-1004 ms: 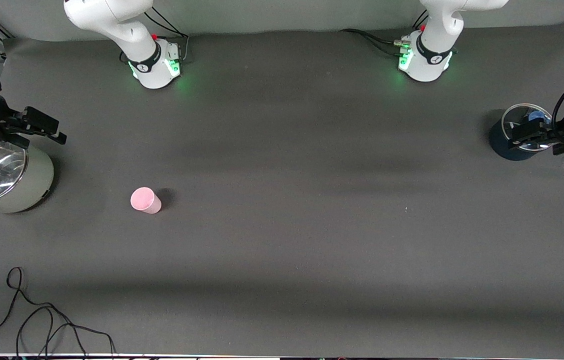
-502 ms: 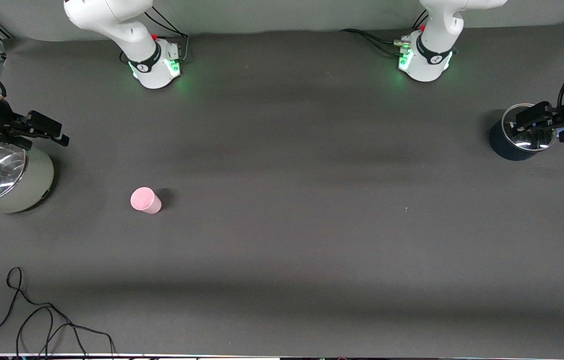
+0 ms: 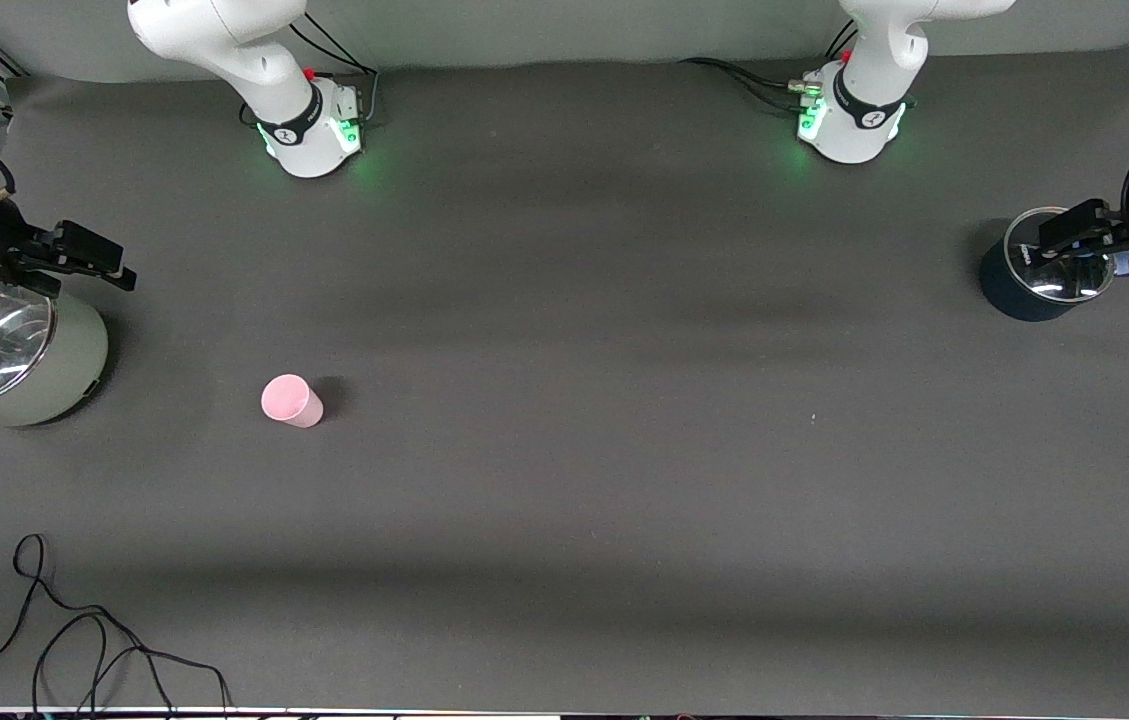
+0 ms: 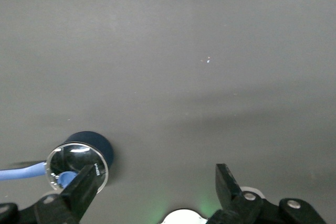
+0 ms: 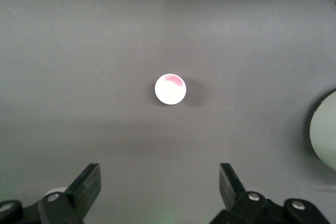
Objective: Transfer pink cup from left to right arm
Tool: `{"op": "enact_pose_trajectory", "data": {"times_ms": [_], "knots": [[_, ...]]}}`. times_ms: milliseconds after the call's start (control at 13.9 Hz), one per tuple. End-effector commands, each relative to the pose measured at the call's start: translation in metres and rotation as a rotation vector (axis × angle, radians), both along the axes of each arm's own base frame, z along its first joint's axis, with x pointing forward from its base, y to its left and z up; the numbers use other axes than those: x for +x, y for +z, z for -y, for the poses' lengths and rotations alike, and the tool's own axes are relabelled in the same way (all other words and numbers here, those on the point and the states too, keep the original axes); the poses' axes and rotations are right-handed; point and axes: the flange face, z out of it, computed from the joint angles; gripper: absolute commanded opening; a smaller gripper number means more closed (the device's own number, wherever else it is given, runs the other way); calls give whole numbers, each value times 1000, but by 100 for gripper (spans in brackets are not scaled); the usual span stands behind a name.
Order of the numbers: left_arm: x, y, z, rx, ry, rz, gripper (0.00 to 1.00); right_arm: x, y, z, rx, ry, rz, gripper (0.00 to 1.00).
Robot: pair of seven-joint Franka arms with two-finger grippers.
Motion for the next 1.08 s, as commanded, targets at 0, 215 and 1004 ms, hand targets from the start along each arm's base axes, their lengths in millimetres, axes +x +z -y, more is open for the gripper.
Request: {"op": "enact_pose_trajectory", "data": {"times_ms": [0,215,1004], "knots": [[-7,3,0,28,-2,4,100,2,9,-18,-90,35,8,100],[-5,1,0,28,-6,12,100,1,11,-27,-111,48,13,100],[4,-15,5,15,-1,41,100,11,35,-29,-97,-63,31,100]]}}
